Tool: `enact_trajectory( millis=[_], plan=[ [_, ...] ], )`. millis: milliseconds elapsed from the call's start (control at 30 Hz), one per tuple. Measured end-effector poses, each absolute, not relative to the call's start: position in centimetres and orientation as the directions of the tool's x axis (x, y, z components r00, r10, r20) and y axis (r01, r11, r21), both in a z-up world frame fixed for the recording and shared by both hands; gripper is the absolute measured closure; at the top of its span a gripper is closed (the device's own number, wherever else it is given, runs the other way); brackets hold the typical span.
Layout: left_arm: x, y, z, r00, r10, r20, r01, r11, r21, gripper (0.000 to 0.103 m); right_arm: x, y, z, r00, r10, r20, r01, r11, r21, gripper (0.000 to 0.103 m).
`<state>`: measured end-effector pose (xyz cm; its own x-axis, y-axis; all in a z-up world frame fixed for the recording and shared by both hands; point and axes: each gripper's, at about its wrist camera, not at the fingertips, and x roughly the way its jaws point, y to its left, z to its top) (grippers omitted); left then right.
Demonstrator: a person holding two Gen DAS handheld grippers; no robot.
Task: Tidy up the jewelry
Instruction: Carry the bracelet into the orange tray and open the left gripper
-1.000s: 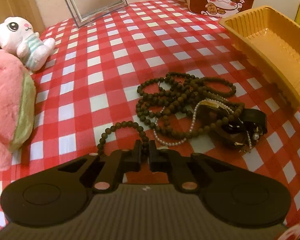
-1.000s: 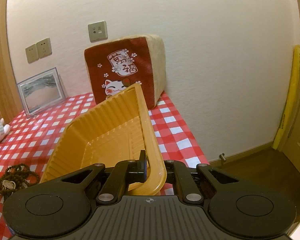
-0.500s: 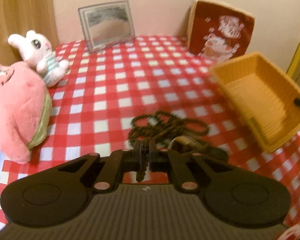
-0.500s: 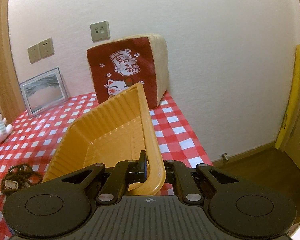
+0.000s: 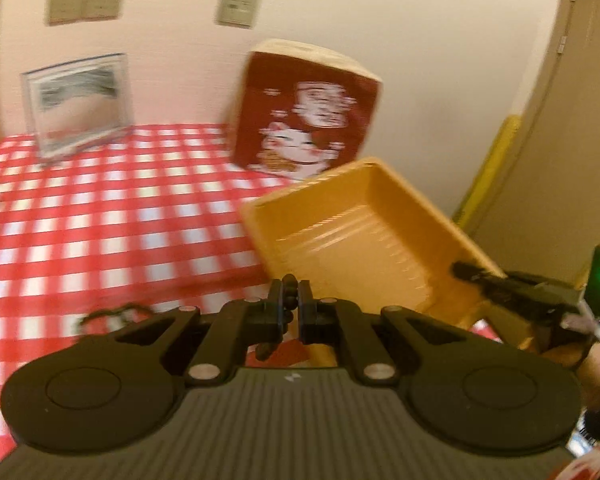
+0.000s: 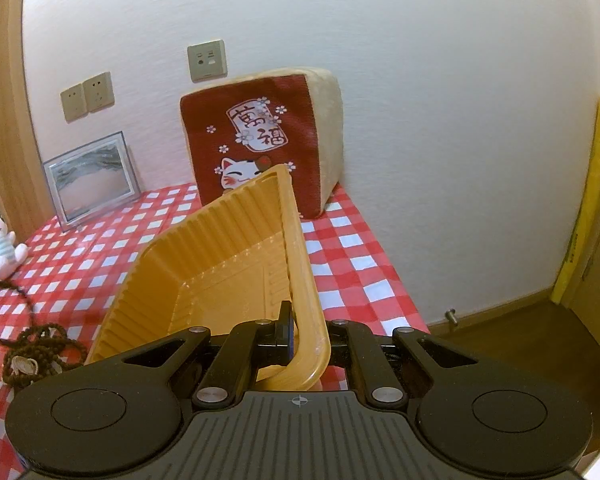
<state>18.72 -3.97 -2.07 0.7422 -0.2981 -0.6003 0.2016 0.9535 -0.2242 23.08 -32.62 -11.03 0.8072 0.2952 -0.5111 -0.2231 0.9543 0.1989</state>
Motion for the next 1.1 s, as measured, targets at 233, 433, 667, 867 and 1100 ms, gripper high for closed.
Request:
enact_trajectory(
  millis=[233,433,667,867,1100],
  plan=[
    [21.2,-9.8,-3.7,0.699,-0.391,-0.599,0.286,0.92,-0.267,0.097,23.1,-32.7,-11.0,0.804,0.302,-0.511,-0.231,0.952,0.2,0.096],
    [22.6,-13.4,-5.1,0.67,-0.434,-0.602,0.314,0.901,-0.3,0.097,23.1,-32.9,-11.0,0.802,0.305,-0.513,-0.232,0.951,0.202,0.096],
    [23.2,-14.2,-6.1,0.65,-0.451,-0.612,0.306,0.892,-0.333,0.085,23.2,-33.0,-10.9,0.798,0.308,-0.518,-0.233,0.95,0.206,0.096],
    [21.0,-12.0,-4.9,0.688,-0.42,-0.592,0.291,0.907,-0.305,0.083,23.3,-33.1,-10.9,0.796,0.309,-0.52,-0.233,0.95,0.208,0.096],
    [17.1,-5.5,-6.0,0.698,-0.246,-0.673,0.119,0.966,-0.229,0.083,23.3,-33.1,-10.9,0.796,0.309,-0.52,-0.232,0.95,0.209,0.096]
  ],
)
